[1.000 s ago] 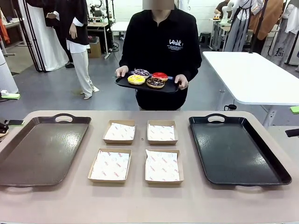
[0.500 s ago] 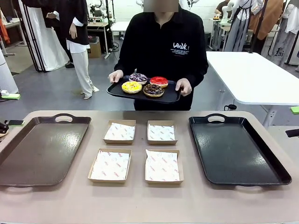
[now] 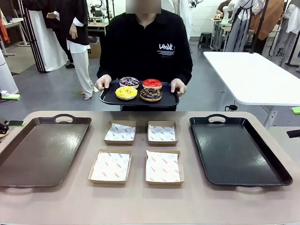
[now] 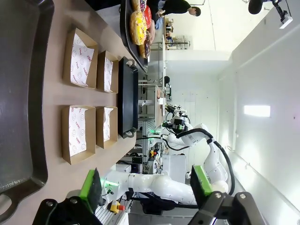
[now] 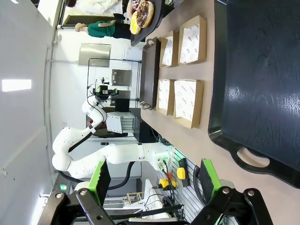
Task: Individually package the donuts and arrange them on the tray.
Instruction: Pick up one Paper togo box.
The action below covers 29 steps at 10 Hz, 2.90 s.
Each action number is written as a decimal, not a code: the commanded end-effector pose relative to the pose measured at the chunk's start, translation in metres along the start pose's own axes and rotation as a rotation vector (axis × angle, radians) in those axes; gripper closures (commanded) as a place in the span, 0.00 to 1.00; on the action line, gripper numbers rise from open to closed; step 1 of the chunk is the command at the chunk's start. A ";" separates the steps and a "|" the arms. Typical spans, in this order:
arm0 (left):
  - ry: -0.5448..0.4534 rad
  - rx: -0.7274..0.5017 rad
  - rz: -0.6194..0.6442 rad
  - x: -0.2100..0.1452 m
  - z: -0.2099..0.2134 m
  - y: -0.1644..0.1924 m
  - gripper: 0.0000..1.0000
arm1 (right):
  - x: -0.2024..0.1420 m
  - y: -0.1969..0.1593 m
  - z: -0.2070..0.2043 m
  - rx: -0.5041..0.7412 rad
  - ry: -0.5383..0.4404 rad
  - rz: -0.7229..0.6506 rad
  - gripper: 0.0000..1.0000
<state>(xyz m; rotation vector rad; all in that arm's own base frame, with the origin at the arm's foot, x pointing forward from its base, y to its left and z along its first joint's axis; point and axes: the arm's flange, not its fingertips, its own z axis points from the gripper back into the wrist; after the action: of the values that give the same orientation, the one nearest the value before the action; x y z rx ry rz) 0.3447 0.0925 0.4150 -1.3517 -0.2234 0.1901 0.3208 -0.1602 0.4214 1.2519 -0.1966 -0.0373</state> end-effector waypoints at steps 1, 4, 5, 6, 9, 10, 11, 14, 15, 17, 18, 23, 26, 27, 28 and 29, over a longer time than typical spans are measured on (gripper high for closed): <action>-0.007 -0.013 0.004 0.000 -0.001 -0.001 0.00 | 0.001 0.000 -0.001 0.011 0.001 0.002 0.00; -0.007 -0.013 0.004 0.000 -0.001 -0.001 0.00 | 0.001 0.000 -0.001 0.011 0.001 0.002 0.00; -0.007 -0.013 0.004 0.000 -0.001 -0.001 0.00 | 0.001 0.000 -0.001 0.011 0.001 0.002 0.00; -0.007 -0.013 0.004 0.000 -0.001 -0.001 0.00 | 0.001 0.000 -0.001 0.011 0.001 0.002 0.00; -0.007 -0.013 0.004 0.000 -0.001 -0.001 0.00 | 0.001 0.000 -0.001 0.011 0.001 0.002 0.00; -0.007 -0.013 0.004 0.000 -0.001 -0.001 0.00 | 0.001 0.000 -0.001 0.011 0.001 0.002 0.00; -0.007 -0.013 0.004 0.000 -0.001 -0.001 0.00 | 0.001 0.000 -0.001 0.011 0.001 0.002 0.00; 0.017 0.087 0.003 0.015 -0.020 -0.030 0.00 | 0.001 0.000 -0.001 0.011 0.001 0.002 0.00; 0.031 0.166 -0.026 0.021 -0.035 -0.052 0.00 | 0.001 0.000 -0.001 0.011 0.001 0.002 0.00; 0.054 0.344 -0.116 0.030 -0.072 -0.096 0.00 | 0.001 0.000 -0.001 0.011 0.001 0.002 0.00; 0.073 0.440 -0.151 0.033 -0.094 -0.114 0.00 | 0.001 0.000 -0.001 0.011 0.001 0.002 0.00; 0.103 0.938 -0.272 0.041 -0.233 -0.122 0.00 | 0.001 0.000 -0.001 0.011 0.001 0.002 0.00; 0.066 1.165 -0.366 0.062 -0.294 -0.095 0.00 | 0.001 0.000 -0.001 0.011 0.001 0.002 0.00; 0.055 1.200 -0.381 0.073 -0.307 -0.085 0.00 | 0.001 0.000 -0.001 0.011 0.001 0.002 0.00; 0.059 1.232 -0.399 0.082 -0.318 -0.077 0.00 | 0.001 0.000 -0.001 0.011 0.001 0.002 0.00; 0.082 1.227 -0.392 0.089 -0.328 -0.068 0.00 | 0.001 0.000 -0.001 0.011 0.001 0.002 0.00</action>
<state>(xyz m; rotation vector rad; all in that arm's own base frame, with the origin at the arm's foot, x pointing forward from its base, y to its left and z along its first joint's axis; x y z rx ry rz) 0.5039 -0.1920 0.4196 -0.0931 -0.2448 -0.0896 0.3211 -0.1594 0.4213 1.2519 -0.1944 -0.0363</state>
